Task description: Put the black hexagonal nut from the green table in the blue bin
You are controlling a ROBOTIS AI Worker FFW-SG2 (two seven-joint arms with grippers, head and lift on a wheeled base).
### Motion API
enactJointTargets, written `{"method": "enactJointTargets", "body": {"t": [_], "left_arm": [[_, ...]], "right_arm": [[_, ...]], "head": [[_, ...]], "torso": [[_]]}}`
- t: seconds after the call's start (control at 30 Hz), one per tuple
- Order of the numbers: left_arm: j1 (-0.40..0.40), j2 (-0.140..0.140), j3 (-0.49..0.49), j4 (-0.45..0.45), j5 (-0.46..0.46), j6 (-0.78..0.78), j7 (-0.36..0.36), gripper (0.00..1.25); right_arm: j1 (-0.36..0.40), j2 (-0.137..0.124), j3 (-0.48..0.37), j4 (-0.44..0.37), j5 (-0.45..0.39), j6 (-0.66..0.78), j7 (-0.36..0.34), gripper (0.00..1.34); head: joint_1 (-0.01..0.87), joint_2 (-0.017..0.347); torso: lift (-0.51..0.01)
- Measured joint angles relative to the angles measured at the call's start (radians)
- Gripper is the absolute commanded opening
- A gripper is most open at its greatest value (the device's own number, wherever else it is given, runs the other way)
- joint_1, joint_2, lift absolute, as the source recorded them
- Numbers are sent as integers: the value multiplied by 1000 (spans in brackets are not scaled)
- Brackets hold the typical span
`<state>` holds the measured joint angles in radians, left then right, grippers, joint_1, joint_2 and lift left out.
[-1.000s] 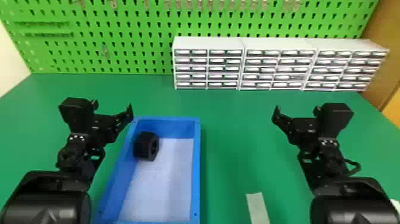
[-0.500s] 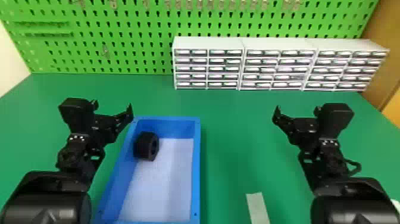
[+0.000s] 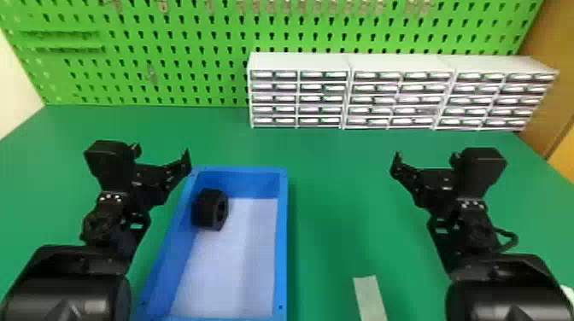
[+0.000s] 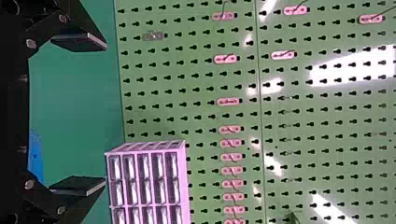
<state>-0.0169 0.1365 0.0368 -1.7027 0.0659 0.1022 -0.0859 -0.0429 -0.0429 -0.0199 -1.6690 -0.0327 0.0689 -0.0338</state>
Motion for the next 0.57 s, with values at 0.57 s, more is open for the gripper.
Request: {"method": "enactJointTargets", "body": {"t": [0.57], "left_arm": [[0,0,0,0,2,1,0,999]], "right_arm": [[0,0,0,0,0,2,0,1244]], "head": [[686,52]], "torso": [[-97]]}}
